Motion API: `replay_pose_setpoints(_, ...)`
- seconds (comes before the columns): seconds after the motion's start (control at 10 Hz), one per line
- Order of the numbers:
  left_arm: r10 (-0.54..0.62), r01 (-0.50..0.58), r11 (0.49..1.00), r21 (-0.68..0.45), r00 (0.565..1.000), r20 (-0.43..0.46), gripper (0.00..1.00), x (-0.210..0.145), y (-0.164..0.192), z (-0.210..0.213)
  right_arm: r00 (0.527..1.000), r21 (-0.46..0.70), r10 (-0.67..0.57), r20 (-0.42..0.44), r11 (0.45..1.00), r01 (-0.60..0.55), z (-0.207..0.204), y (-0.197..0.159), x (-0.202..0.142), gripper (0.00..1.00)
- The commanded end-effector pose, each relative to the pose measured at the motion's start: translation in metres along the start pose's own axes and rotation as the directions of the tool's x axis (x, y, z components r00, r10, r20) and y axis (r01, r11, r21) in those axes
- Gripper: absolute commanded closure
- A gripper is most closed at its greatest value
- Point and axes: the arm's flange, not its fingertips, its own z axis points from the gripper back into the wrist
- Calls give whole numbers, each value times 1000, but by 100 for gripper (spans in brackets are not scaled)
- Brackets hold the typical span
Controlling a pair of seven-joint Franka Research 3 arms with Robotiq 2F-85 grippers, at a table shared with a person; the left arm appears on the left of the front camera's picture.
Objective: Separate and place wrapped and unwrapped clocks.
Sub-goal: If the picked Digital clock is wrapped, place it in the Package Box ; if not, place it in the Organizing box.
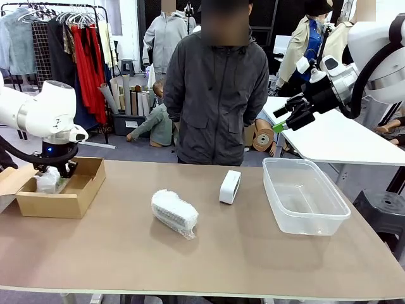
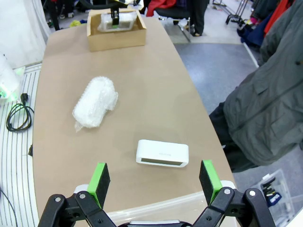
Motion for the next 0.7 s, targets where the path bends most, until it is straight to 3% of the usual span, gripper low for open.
replay_pose_setpoints(0.0,-13,13,1000,-12,1000,-17,90,5,9,2,1000,0,3,3,1000,-3,1,0,1,0)
replay_pose_setpoints(0.4,-15,15,1000,-4,1000,-19,11,5,10,4,1000,0,3,3,1000,-3,1,0,1,0)
replay_pose_setpoints(0.5,-15,15,1000,-4,1000,-17,0,5,11,6,1000,0,3,3,1000,-3,1,0,1,0)
replay_pose_setpoints(0.6,-14,14,1000,-3,1000,-10,0,4,11,10,1000,0,3,3,1000,-3,1,0,1,0)
